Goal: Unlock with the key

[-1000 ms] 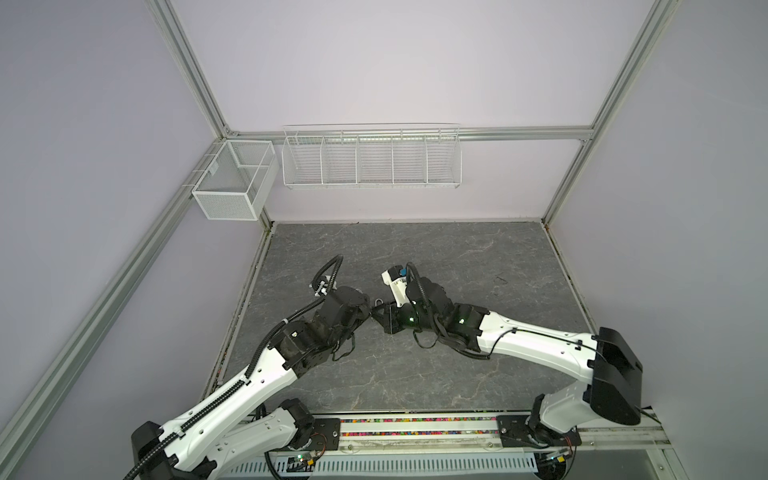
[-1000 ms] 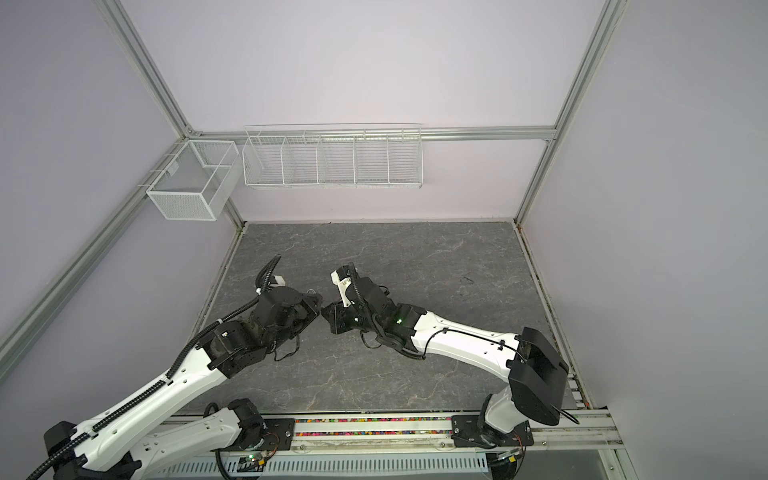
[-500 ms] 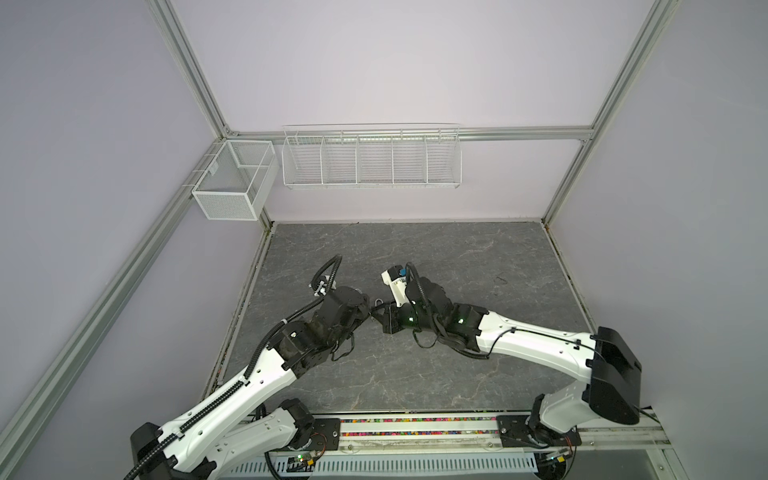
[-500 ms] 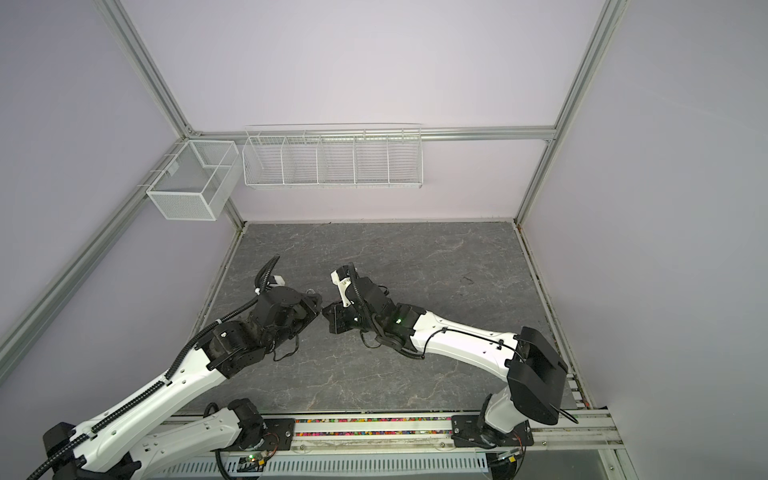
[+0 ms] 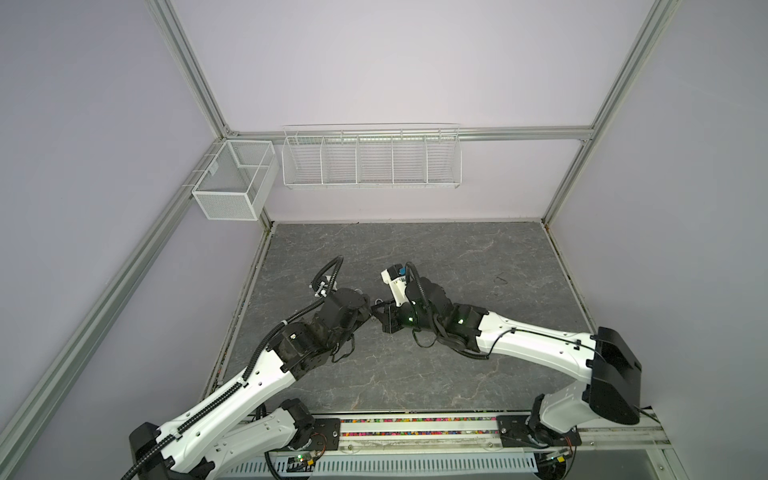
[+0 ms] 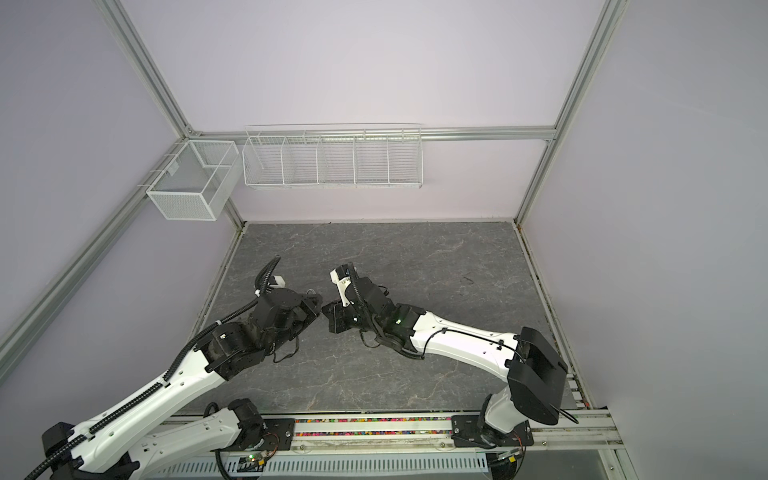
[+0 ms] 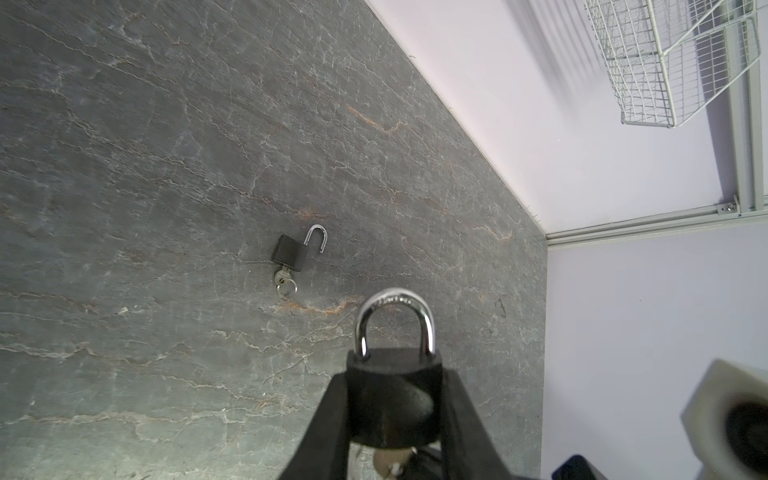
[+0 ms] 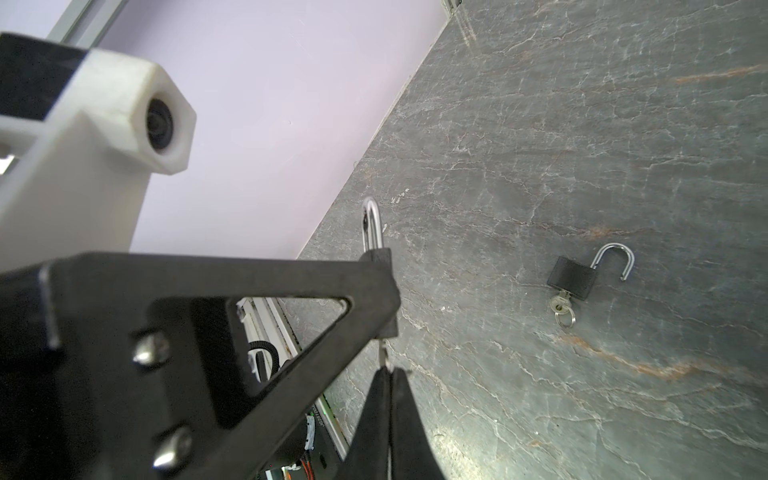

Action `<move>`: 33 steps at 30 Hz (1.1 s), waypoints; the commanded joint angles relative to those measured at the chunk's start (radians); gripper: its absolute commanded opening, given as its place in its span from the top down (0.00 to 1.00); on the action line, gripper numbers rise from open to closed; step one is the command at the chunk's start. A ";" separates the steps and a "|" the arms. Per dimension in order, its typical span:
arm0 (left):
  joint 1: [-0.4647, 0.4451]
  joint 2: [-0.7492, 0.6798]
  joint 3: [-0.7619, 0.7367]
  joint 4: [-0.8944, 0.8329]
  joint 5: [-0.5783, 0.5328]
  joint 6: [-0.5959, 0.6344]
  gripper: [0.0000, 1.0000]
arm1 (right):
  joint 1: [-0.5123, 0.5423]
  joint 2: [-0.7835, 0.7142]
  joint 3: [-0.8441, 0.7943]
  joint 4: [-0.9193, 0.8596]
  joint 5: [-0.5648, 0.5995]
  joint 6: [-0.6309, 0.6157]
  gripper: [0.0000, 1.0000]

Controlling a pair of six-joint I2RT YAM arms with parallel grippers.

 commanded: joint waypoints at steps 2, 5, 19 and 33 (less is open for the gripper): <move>0.016 -0.004 0.045 0.002 -0.029 0.029 1.00 | 0.005 -0.050 -0.013 -0.022 0.037 -0.029 0.89; 0.022 -0.006 0.050 0.008 -0.025 0.037 1.00 | 0.005 -0.062 -0.025 -0.033 0.031 -0.025 0.83; 0.022 -0.026 0.041 0.033 -0.004 0.032 1.00 | -0.008 -0.016 -0.017 0.025 -0.037 0.033 0.80; 0.022 -0.026 0.031 0.044 0.013 0.033 1.00 | -0.016 0.014 0.013 0.051 -0.056 0.038 0.79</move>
